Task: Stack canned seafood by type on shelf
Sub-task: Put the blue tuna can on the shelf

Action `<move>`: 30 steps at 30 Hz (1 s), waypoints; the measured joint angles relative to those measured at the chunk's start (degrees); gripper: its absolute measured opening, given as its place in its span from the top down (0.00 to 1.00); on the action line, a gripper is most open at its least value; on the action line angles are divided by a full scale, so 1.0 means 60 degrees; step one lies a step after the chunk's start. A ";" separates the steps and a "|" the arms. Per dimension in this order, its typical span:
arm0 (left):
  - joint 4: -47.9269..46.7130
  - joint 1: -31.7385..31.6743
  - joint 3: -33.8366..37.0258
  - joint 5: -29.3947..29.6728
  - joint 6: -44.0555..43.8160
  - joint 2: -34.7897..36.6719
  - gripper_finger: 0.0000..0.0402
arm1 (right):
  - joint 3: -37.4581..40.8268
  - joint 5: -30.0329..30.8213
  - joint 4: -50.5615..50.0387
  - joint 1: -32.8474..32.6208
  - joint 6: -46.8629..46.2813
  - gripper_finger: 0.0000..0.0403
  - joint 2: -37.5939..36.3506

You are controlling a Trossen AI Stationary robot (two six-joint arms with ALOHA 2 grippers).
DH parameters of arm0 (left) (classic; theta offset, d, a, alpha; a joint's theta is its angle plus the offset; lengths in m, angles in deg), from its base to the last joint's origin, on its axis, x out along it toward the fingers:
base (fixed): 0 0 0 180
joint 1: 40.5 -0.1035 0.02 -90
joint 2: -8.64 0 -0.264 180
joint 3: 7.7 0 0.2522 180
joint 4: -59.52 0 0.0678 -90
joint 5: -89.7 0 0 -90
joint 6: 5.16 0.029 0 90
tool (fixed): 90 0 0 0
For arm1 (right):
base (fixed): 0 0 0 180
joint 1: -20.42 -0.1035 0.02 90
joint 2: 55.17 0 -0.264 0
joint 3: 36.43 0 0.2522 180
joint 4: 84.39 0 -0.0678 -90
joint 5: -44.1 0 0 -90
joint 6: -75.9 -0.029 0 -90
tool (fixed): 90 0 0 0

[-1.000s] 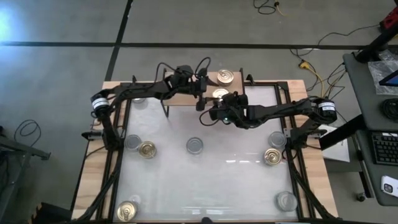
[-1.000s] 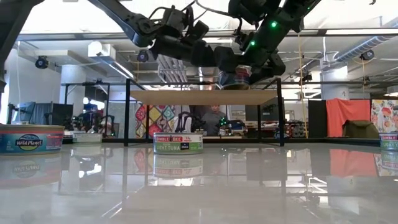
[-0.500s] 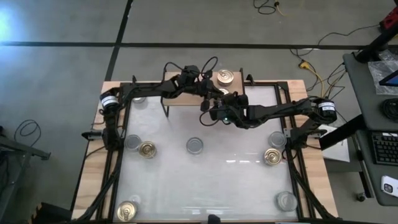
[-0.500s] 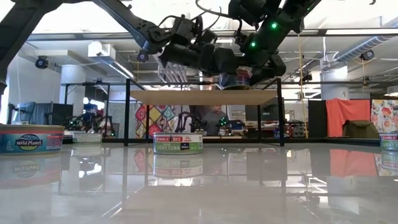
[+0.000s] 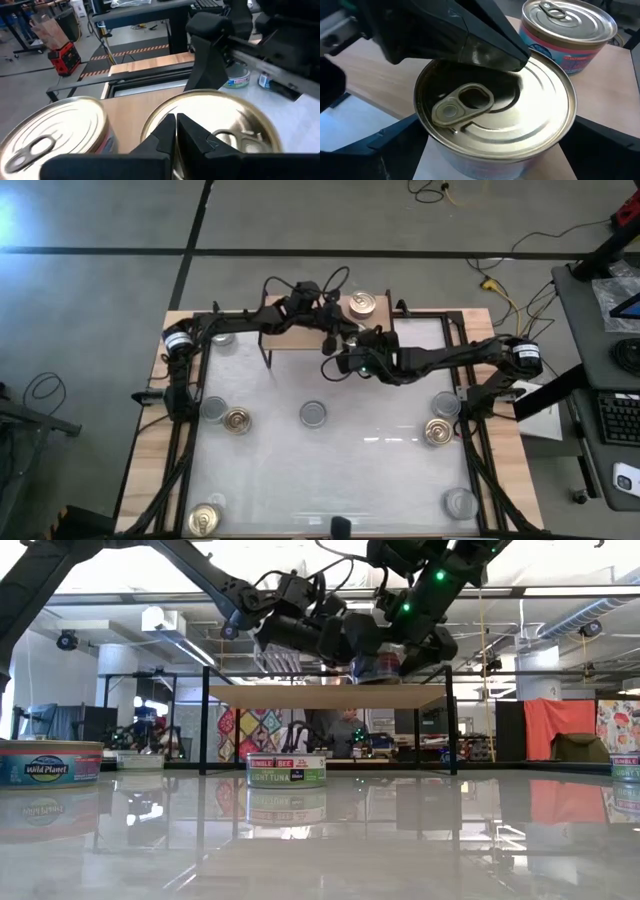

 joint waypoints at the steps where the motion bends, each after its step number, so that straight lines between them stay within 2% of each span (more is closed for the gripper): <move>1: 0.0003 -0.0015 0.0016 0.0002 -0.0001 0.0000 1.00 | -0.0110 -0.0016 -0.0217 0.0008 0.0004 0.02 0.0000; 9: -0.0008 -0.0043 0.0048 0.0085 0.0031 -0.0002 1.00 | -0.1126 -0.0319 -0.2091 0.0189 -0.0010 0.01 0.0000; 23: -0.0242 -0.0040 -0.0289 -0.0020 -0.0138 -0.0047 1.00 | -0.1286 -0.1184 -0.2957 0.0692 -0.0004 0.01 0.0004; 30: -0.0148 -0.0248 -0.0293 -0.2733 -0.0895 0.0212 1.00 | -0.1386 -0.1370 -0.2980 0.0735 -0.0019 0.01 0.0004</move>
